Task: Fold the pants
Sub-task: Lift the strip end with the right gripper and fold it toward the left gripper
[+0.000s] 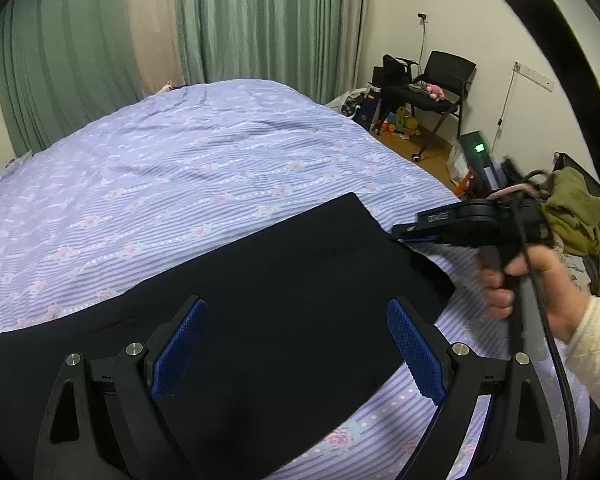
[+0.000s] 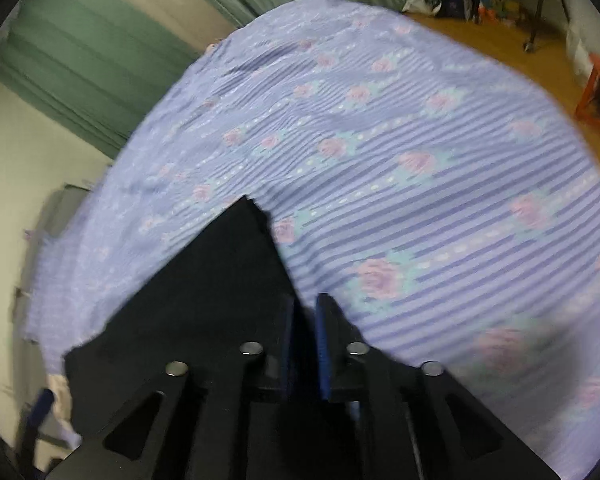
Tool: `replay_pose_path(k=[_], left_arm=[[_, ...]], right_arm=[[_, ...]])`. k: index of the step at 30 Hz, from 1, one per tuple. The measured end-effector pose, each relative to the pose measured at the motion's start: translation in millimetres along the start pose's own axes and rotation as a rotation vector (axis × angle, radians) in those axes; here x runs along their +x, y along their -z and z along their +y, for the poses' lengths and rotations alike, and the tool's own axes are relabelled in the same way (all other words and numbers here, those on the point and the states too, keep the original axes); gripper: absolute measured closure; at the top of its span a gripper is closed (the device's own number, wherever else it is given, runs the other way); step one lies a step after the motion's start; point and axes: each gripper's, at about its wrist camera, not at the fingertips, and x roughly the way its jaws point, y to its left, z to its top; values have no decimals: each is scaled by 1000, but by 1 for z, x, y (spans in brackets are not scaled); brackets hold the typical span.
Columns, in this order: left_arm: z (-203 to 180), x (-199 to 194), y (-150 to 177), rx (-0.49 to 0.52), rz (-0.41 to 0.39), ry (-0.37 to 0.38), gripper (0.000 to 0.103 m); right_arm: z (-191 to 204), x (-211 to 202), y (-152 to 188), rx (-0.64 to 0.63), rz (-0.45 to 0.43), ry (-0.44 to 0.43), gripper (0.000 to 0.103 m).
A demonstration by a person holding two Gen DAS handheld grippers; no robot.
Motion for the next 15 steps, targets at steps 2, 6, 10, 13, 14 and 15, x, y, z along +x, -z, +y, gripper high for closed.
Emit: replay_pose_path(k=[2,6,10,13,14,15], left_arm=[[0,-1,0,4,-5,-14,11],[1,-3,-3,6,-14,-34,11],[0,-5,-2,7,-12,-28,11],[-2,-7,0,12,-7,-28,10],[-3,-8,1,15,-7,-29,11],[-4,-9,2,19,-7,-30,10]], right_arm=[[3,-20,4,-9,-58,65,55],[5,-61,24,-42,-153,164,51],[6,-73,58,20,-142,83,50],[6,-58,82,113,-94,36,50],[4,-53,90,148,-82,8,50],[1,-47,98,200,-66,-47,50]])
